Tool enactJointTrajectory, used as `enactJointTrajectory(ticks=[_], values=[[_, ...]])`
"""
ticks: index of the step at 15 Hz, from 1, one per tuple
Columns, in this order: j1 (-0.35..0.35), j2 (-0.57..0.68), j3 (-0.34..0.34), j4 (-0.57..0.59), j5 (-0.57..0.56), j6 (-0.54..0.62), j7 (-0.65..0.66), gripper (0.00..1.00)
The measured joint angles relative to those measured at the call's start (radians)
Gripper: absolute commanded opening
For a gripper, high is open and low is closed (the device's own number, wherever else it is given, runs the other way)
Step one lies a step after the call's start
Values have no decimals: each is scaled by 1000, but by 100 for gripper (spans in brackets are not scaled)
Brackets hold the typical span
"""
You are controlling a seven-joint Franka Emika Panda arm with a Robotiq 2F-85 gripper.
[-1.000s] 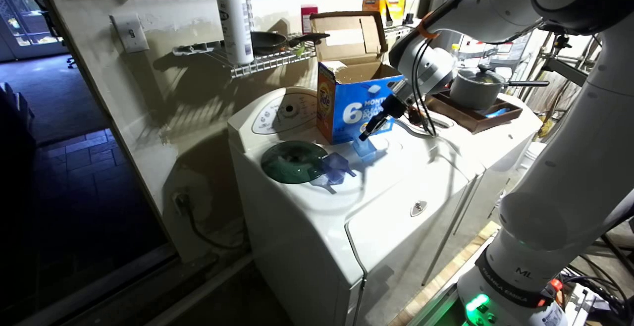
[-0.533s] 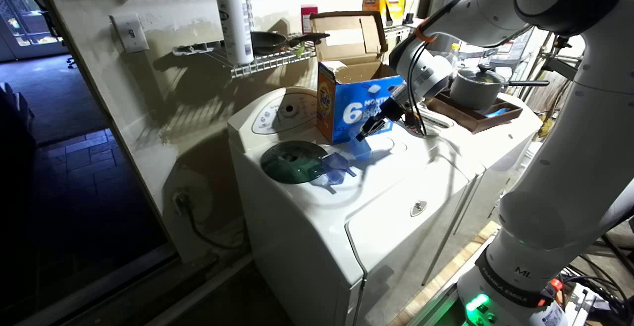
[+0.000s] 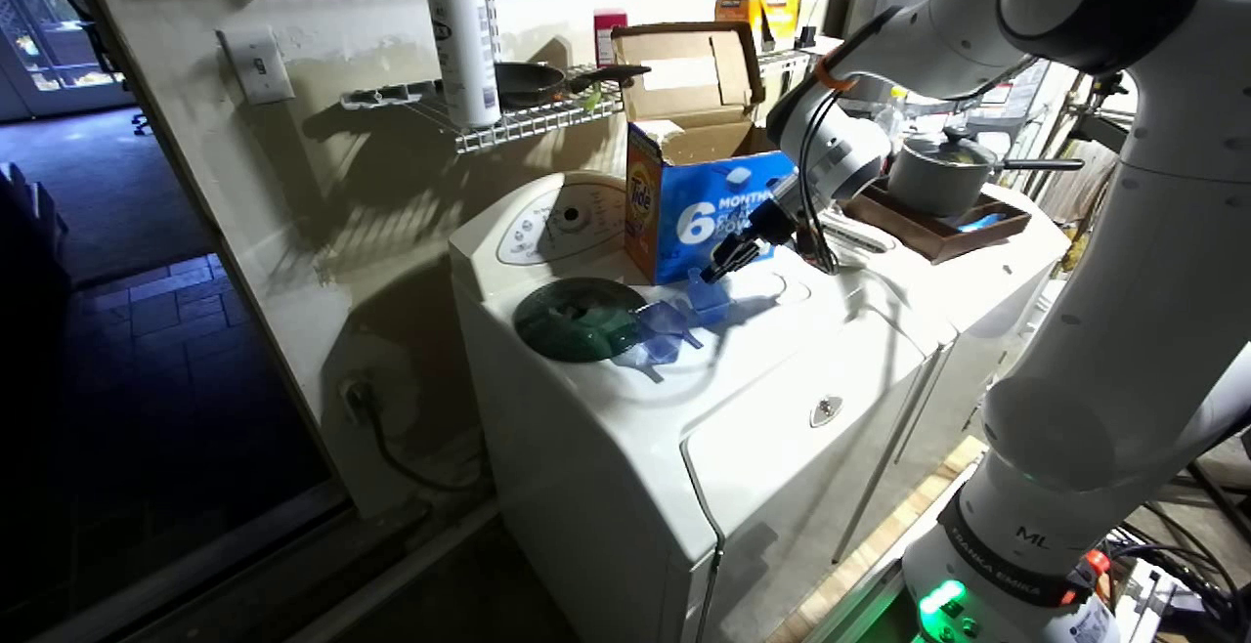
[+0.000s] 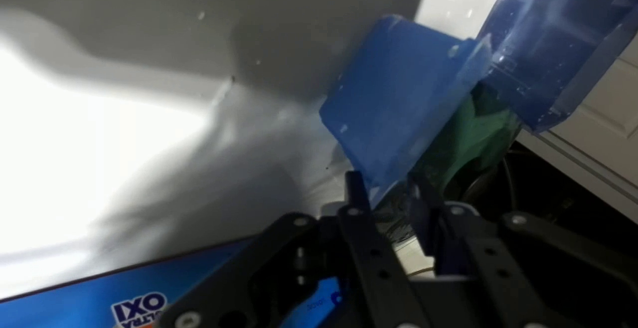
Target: Put the first right scoop upright
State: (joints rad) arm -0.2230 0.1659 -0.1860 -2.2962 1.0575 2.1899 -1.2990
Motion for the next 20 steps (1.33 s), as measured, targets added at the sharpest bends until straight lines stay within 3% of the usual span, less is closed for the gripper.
enactJointTrajectory(ticks=[6, 14, 20], values=[[10, -12, 7, -16, 1, 92, 46, 99], [96, -134, 66, -151, -38, 411, 238, 100], [144, -216, 125, -248, -265, 580, 572, 100]])
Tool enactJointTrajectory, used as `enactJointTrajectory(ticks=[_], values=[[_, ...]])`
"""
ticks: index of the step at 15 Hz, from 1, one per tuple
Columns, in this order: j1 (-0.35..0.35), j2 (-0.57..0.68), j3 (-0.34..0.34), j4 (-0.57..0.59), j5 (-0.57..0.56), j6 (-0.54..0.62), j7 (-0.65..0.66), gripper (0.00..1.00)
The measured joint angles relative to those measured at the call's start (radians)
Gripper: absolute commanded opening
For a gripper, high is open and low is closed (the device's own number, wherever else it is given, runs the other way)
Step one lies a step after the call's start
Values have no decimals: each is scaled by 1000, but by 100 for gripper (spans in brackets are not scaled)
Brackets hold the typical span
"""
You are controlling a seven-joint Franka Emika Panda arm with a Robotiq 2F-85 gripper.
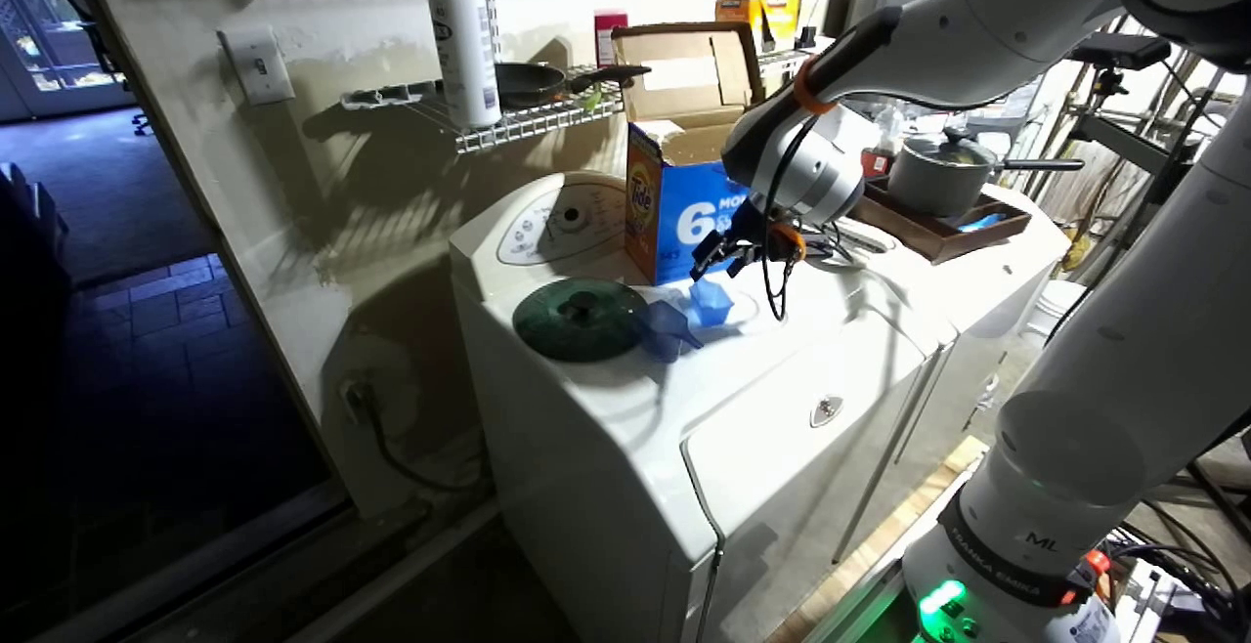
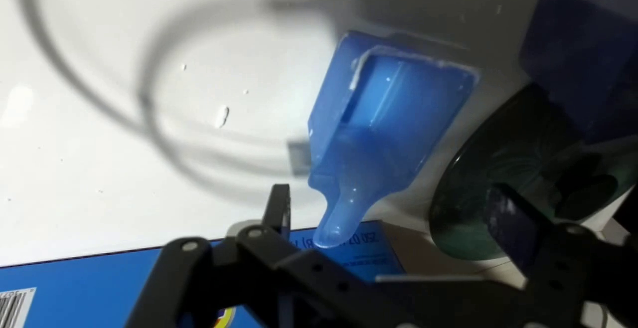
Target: Put the first right scoop upright
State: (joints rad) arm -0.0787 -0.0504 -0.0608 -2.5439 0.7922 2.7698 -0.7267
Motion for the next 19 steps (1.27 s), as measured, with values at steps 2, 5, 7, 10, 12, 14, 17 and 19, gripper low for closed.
enactJointTrajectory(ticks=[2, 5, 7, 10, 12, 14, 17, 19], values=[[0, -23, 12, -21, -93, 27, 124, 100], [-7, -58, 17, -46, -251, 38, 319, 100], [-7, -83, 13, -57, -351, 38, 438, 100], [-9, -121, 12, -72, -472, 36, 581, 100], [-9, -143, 12, -75, -525, 27, 645, 100], [-10, -167, 11, -76, -558, 2, 688, 100], [-11, -196, 11, -82, -568, -25, 703, 100], [-11, -203, 11, -89, -568, -25, 704, 100]])
